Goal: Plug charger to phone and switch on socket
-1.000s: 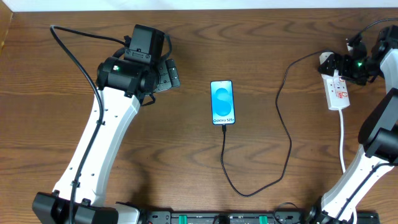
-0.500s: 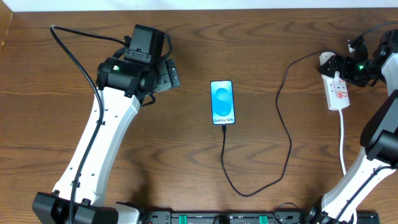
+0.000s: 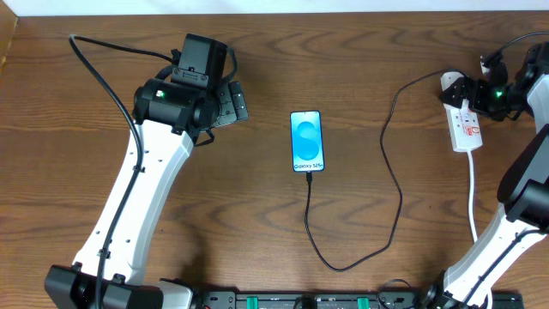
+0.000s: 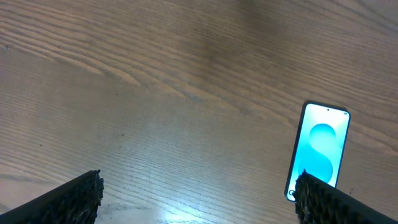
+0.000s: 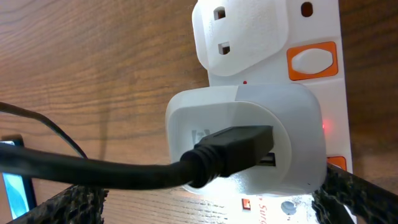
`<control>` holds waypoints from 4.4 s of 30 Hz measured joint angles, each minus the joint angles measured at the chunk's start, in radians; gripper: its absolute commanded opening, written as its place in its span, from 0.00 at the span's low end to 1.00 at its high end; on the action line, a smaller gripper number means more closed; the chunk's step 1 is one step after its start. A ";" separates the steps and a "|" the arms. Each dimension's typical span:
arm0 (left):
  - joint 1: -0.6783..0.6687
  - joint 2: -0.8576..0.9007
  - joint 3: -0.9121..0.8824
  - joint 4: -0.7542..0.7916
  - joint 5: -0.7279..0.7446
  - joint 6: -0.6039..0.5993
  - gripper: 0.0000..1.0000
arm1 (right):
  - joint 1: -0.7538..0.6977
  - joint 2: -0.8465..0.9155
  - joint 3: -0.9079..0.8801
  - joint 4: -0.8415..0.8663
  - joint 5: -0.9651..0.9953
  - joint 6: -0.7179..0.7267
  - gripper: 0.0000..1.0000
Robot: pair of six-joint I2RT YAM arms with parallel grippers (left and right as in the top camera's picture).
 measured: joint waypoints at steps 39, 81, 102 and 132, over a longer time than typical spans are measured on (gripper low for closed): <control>0.000 0.000 0.000 0.000 0.000 0.000 0.98 | -0.021 -0.269 0.192 -0.313 0.225 0.129 0.99; 0.001 0.000 0.000 0.000 0.000 0.000 0.98 | -0.003 -0.636 0.210 -0.291 0.289 0.163 0.99; -0.061 -0.320 -0.385 0.100 -0.008 0.000 0.98 | -0.002 -0.636 0.210 -0.291 0.294 0.164 0.99; 0.123 -1.470 -1.275 0.786 -0.142 0.000 0.98 | -0.003 -0.636 0.210 -0.291 0.295 0.164 0.99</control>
